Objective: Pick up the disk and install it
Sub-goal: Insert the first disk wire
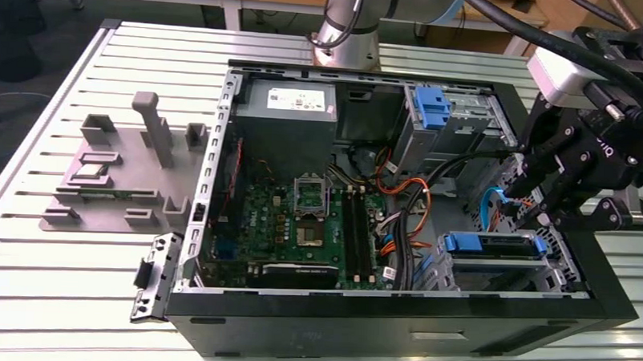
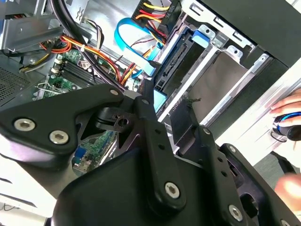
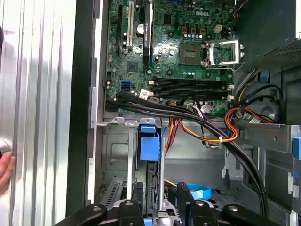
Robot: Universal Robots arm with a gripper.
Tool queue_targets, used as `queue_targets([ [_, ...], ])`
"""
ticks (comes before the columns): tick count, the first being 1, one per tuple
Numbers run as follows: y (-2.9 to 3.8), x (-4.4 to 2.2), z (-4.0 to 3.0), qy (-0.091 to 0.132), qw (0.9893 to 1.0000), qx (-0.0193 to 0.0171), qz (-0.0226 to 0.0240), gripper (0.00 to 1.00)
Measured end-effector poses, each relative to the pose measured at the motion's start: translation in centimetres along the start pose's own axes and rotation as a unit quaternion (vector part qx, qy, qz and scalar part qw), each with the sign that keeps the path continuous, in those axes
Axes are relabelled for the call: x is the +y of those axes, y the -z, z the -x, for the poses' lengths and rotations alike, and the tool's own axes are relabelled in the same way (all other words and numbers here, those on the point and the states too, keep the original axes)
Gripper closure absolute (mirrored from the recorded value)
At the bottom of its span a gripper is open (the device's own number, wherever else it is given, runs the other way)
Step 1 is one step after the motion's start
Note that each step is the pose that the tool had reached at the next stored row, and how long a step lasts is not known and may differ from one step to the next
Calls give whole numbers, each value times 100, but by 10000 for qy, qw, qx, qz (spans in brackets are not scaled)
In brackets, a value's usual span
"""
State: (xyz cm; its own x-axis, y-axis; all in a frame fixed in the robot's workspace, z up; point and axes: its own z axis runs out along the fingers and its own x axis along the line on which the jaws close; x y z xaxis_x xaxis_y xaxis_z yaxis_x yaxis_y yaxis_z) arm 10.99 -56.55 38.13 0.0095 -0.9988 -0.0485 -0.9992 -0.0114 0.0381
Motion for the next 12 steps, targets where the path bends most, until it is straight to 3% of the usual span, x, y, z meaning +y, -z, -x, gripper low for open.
queue_targets([
  [3, 36, 1, 2, 0, 10000, 1, 0, 58],
  [12, 38, -2, 8, 0, 10000, 3, 0, 58],
])
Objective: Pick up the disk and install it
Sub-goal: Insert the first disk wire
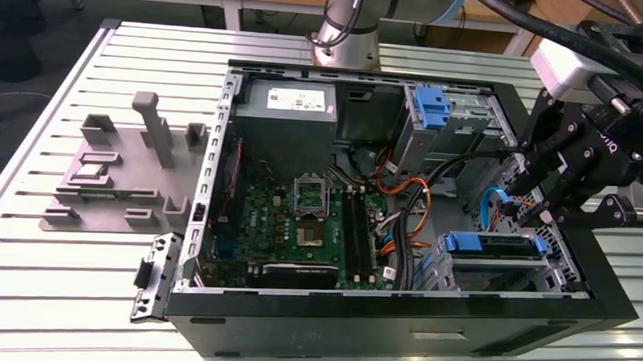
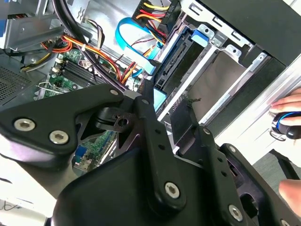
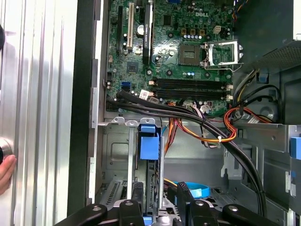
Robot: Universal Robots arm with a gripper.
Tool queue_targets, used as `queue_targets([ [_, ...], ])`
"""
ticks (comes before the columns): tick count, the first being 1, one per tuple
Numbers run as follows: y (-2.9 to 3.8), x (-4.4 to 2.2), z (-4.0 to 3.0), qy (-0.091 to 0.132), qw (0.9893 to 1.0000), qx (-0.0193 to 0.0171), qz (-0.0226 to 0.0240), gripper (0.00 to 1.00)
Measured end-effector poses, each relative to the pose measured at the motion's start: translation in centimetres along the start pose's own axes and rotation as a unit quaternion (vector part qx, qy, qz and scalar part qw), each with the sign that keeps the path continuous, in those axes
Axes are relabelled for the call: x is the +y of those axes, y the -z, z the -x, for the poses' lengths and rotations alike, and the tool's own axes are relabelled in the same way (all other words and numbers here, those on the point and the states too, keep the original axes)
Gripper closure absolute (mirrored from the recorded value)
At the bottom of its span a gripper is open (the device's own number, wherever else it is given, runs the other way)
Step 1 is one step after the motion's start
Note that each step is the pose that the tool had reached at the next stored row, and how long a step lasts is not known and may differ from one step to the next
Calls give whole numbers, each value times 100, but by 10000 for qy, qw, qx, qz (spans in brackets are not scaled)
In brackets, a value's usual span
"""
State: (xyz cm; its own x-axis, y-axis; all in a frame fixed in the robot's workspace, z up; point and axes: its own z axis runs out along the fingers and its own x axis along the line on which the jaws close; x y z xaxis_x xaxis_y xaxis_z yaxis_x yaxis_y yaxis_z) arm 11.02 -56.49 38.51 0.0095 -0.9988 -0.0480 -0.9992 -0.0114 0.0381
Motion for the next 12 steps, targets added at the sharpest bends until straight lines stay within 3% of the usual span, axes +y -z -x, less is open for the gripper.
queue_targets([
  [6, -21, -54, 36, 2, 10000, -3, 1, 58],
  [12, -120, -85, 52, 9, 10000, 0, 1, 58],
])
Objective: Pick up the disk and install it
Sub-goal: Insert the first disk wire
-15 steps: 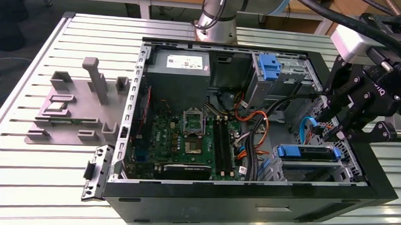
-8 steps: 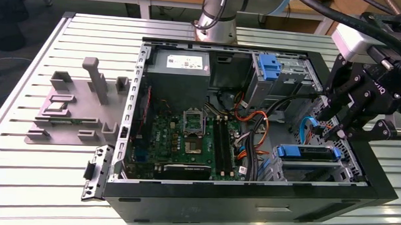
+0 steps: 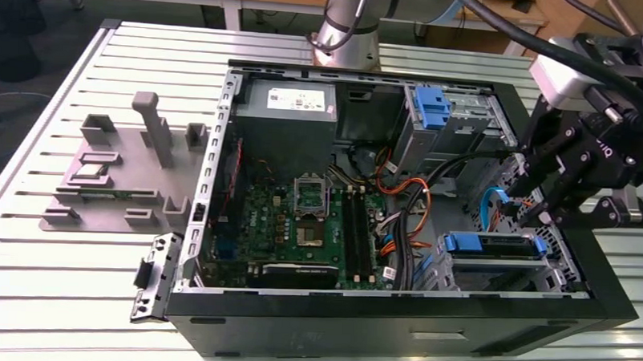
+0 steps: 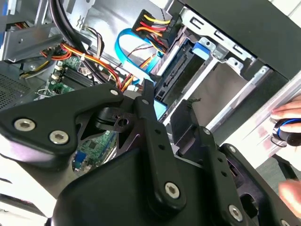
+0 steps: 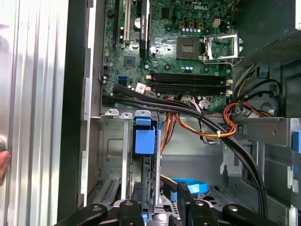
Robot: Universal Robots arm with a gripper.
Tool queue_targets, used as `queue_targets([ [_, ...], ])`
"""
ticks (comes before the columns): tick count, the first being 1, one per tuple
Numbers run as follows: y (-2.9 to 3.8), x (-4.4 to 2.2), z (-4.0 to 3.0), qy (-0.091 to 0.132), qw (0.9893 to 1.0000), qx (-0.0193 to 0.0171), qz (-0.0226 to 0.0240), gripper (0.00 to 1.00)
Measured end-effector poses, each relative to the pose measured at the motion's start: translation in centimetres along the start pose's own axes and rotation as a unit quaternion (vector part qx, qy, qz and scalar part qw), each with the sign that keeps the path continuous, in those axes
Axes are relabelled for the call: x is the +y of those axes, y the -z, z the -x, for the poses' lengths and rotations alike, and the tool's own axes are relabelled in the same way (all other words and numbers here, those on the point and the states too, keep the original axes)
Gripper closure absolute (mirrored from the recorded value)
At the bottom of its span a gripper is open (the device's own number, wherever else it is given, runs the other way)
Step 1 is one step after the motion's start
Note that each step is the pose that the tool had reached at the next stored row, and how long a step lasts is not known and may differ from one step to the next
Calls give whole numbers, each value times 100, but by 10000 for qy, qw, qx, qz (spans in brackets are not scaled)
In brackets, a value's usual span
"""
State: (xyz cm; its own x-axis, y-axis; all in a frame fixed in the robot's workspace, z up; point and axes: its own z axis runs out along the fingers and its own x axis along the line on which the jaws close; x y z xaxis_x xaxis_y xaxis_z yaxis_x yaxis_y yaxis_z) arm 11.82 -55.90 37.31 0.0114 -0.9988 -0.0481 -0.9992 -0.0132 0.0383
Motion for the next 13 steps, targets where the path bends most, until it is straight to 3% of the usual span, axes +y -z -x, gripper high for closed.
queue_targets([
  [6, -53, -3, 52, 23, 10000, 0, 1, 58],
  [13, -144, -22, 60, 30, 10000, 10, 16, 58],
])
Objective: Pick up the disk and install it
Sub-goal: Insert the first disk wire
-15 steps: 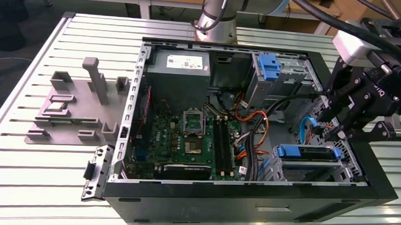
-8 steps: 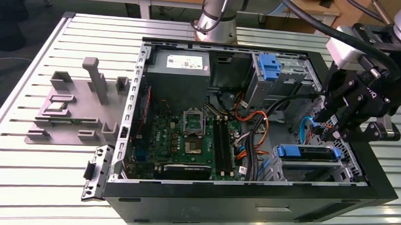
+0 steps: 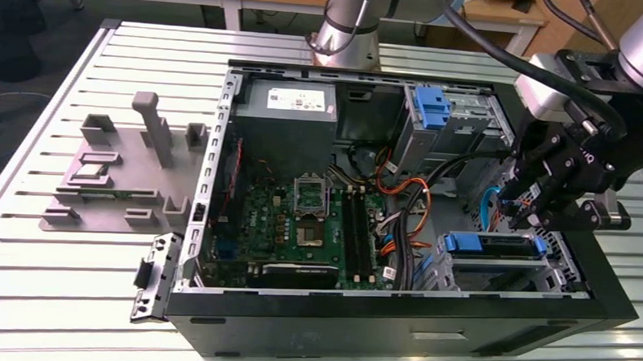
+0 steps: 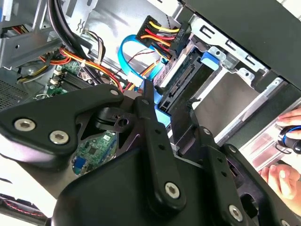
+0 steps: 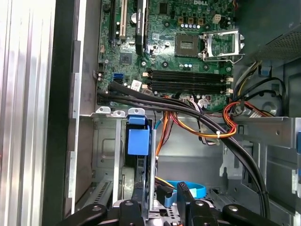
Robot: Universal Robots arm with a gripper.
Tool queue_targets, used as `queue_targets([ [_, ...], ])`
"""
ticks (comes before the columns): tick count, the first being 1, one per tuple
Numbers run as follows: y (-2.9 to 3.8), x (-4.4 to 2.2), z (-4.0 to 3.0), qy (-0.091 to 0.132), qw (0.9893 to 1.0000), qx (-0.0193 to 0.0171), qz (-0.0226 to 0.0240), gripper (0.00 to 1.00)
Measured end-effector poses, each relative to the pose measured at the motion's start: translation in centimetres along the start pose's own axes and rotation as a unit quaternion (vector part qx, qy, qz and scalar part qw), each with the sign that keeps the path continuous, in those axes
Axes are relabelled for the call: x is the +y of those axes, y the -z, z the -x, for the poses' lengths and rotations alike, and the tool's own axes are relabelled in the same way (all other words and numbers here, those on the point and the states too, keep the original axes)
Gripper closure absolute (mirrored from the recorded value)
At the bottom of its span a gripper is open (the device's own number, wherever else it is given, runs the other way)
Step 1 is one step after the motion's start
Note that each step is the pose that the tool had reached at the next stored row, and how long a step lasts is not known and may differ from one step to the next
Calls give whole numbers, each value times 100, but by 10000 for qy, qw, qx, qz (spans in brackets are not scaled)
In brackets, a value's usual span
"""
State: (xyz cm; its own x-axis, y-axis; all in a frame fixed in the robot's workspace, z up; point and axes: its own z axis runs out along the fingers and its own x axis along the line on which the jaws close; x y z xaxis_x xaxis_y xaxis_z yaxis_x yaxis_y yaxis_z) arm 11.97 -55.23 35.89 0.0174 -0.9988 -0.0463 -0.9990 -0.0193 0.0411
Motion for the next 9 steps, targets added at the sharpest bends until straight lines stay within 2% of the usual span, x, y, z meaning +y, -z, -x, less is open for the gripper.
queue_targets([
  [9, -15, -1, -1, 0, 10000, 7, 5, 58],
])
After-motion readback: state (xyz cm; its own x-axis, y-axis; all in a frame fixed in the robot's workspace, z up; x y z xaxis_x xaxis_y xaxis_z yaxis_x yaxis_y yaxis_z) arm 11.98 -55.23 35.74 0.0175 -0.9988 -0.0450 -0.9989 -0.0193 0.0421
